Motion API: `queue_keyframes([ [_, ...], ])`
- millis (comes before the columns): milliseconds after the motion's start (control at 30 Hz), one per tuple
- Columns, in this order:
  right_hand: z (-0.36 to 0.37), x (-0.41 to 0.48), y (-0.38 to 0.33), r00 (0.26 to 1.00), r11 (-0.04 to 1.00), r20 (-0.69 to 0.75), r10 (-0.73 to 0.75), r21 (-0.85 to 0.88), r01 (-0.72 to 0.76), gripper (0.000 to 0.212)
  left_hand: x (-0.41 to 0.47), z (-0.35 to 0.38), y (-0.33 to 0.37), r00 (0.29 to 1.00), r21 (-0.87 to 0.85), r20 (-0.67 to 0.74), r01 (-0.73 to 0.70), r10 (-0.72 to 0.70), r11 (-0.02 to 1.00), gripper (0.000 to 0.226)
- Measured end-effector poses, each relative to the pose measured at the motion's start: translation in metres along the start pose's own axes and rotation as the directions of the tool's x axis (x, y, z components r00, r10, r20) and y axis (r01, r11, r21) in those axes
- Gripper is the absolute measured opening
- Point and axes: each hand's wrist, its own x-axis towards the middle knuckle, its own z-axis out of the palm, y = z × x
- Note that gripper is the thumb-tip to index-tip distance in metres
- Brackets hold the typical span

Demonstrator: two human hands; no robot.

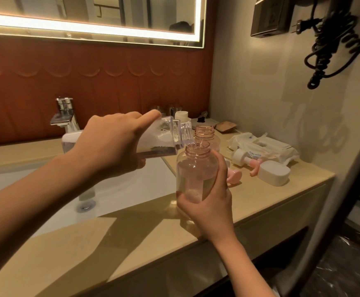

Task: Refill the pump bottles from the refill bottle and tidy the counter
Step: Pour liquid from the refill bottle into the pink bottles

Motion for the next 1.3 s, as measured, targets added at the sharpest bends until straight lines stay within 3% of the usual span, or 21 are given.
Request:
queue_keyframes([
  [467, -0.001, 0.002, 0.001, 0.998, 0.998, 0.009, -0.063, 0.025, 0.063, 0.106, 0.000, 0.000, 0.000, 1.000, 0.009, 0.013, 0.009, -0.009, 1.000, 0.084],
  [700, 0.000, 0.007, 0.006, 0.999, 0.974, -0.008, -0.050, 0.222, 0.051, 0.085, 0.001, -0.001, 0.001, 1.000, -0.001, 0.013, 0.017, -0.017, 1.000, 0.084],
  [1300, 0.000, 0.009, 0.011, 0.995, 0.948, -0.027, -0.096, 0.302, 0.100, 0.079, 0.000, 0.001, 0.001, 1.000, -0.003, 0.002, 0.027, -0.027, 1.000, 0.084],
])
